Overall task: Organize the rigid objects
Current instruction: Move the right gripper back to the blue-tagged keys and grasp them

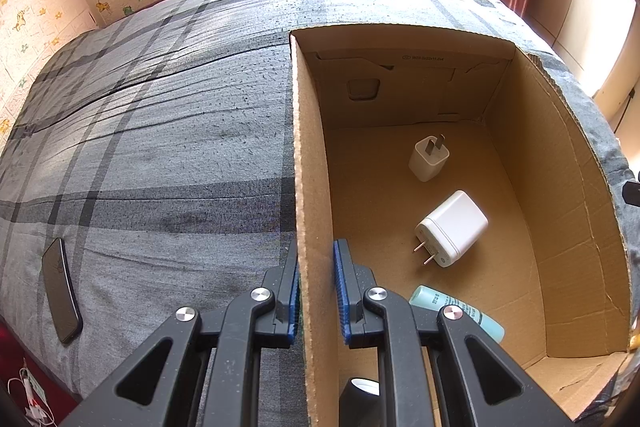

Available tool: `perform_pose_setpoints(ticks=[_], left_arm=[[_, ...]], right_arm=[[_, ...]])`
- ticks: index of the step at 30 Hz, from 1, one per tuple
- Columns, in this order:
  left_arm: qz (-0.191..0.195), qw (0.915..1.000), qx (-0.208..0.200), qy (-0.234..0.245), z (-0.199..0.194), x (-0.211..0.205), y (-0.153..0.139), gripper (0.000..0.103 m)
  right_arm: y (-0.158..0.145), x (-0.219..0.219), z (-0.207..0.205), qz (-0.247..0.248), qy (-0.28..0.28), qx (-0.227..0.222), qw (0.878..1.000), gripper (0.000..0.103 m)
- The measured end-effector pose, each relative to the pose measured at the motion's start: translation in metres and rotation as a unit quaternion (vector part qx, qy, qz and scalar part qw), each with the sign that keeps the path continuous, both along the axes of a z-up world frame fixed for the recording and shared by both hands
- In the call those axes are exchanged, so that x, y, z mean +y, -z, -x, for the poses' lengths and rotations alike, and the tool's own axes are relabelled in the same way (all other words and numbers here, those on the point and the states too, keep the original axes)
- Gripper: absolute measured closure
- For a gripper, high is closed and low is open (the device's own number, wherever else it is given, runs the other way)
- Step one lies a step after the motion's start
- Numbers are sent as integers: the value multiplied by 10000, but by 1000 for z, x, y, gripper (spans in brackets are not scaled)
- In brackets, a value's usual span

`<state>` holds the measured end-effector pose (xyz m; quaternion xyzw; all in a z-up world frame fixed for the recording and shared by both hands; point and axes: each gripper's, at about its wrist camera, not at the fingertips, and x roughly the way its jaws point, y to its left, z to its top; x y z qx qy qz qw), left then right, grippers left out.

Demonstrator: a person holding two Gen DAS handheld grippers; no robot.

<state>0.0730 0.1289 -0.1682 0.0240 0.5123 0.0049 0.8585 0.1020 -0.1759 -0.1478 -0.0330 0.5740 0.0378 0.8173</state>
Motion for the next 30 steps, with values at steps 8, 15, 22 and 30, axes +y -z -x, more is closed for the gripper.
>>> perform_pose_setpoints(ticks=[8, 15, 22, 30], left_arm=[[-11, 10000, 2, 2, 0, -1, 0, 86], [-34, 10000, 0, 6, 1, -1, 1, 86], [-35, 10000, 1, 6, 1, -1, 1, 86], [-33, 10000, -8, 1, 2, 0, 0, 86]], right_arm=[[43, -19, -5, 59, 235, 204, 9995, 0], [75, -32, -9, -59, 406, 400, 9984, 1], [97, -37, -10, -71, 449, 520, 9976, 2], [102, -31, -8, 3, 348, 523, 9980, 26]])
